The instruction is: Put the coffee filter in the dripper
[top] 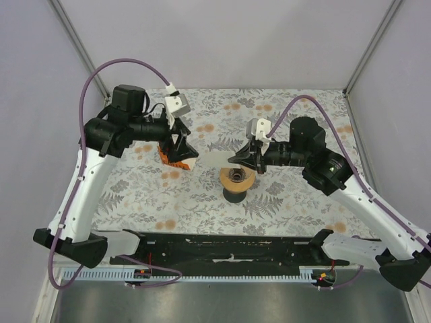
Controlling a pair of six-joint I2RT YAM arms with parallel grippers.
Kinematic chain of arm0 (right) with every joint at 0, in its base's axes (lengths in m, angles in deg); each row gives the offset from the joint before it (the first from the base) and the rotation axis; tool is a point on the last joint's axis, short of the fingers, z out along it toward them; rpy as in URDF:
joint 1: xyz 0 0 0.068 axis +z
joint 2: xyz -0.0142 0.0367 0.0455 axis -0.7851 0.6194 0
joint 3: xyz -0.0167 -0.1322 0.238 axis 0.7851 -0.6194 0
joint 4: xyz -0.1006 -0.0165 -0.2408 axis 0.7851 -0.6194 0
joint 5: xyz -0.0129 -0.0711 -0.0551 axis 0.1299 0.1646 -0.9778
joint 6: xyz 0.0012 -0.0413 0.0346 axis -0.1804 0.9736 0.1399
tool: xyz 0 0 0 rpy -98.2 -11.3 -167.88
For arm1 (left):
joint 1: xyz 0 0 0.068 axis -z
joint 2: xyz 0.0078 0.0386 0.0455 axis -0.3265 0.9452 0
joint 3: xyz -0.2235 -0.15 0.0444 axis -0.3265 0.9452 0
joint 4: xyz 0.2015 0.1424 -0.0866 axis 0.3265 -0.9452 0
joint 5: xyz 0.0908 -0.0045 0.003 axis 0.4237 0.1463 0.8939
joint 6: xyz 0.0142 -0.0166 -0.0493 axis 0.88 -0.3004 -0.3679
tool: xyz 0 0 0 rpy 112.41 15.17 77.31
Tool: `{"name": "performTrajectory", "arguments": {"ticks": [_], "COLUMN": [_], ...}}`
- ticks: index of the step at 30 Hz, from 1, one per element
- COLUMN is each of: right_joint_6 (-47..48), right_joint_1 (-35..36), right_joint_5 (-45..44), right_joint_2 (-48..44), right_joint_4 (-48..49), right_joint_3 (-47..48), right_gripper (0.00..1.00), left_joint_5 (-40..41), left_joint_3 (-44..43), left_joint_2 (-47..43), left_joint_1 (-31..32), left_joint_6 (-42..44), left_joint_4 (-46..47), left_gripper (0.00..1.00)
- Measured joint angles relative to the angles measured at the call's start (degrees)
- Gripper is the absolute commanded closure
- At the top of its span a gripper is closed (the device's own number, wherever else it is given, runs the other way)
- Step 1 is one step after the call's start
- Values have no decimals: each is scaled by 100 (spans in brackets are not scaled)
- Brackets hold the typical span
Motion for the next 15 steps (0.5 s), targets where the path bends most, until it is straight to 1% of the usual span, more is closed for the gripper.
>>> {"name": "performTrajectory", "arguments": {"ticks": [2,6,7,8,9,10,12,14,15], "right_joint_6": [7,7,4,4,2,2,4,4,4], "right_joint_1": [-2,-2,-2,-2,-2,-2,-2,-2,-4], "right_joint_5": [181,472,531,599,656,706,748,752,752], "right_joint_2": [98,221,243,269,295,319,358,400,426], "right_joint_4": [-13,-42,-39,-42,-37,-35,-35,-37,-37], "right_joint_3": [151,420,474,531,579,614,640,640,640], "right_gripper": [100,100,100,100,100,100,100,100,100], "left_joint_5": [-111,-142,-138,-101,-79,-68,-48,-125,-188], "left_joint_3": [-160,-221,-216,-208,-179,-153,-92,-55,-48], "left_joint_2": [-83,-205,-212,-214,-214,-212,-203,-190,-186], "left_joint_1": [415,922,999,1102,1180,1231,1311,1344,1346], "left_joint_6": [138,297,299,297,297,293,278,275,275], "left_joint_4": [-214,-404,-411,-398,-372,-358,-348,-341,-343], "left_gripper": [11,10,13,20,28,38,53,72,84]}}
